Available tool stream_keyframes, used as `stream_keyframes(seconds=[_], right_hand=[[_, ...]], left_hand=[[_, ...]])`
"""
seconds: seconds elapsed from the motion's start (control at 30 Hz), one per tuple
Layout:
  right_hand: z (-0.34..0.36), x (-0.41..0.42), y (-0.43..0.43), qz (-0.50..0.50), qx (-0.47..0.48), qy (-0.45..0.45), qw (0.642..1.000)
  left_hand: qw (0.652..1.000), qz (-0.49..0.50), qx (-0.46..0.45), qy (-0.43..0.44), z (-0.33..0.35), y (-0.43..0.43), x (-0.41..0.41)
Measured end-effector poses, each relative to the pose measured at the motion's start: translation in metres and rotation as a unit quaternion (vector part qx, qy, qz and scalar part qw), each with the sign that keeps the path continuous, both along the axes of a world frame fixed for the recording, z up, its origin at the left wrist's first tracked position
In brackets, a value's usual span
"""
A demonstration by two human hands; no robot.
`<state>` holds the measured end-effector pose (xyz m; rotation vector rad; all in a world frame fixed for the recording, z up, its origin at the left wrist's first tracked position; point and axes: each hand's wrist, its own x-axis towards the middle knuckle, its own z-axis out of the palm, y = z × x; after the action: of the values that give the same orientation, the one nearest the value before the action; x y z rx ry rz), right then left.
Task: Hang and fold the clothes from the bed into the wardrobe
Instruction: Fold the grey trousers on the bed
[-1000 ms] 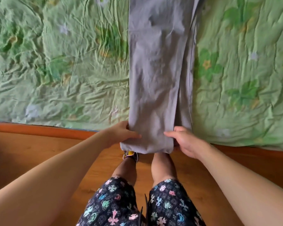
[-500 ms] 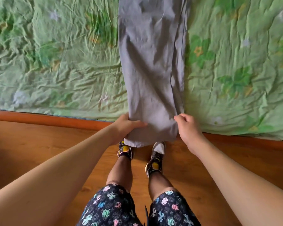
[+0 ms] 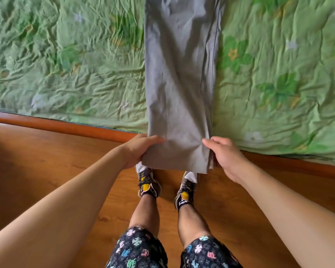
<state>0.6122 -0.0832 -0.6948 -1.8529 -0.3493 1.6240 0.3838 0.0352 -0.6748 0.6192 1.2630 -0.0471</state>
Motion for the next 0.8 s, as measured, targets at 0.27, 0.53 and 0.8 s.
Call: stream_keyframes(seconds=[0.27,0.53,0.8], right_hand=[[-0.015,-0.013,-0.025,-0.028,0.02,-0.053,0.998],[-0.011,-0.032,-0.023,-0.073,0.044,0.009,0.996],[-0.012,-0.03,0.007,-0.003,-0.053,0.065,0.996]], left_hand=[[0.995,0.015,0.092,0.044,-0.026,-0.024,-0.022],[0.993,0.018,0.102,0.058,-0.034,-0.036,-0.024],[0.991,0.04,0.112,0.057,-0.029,-0.038,-0.039]])
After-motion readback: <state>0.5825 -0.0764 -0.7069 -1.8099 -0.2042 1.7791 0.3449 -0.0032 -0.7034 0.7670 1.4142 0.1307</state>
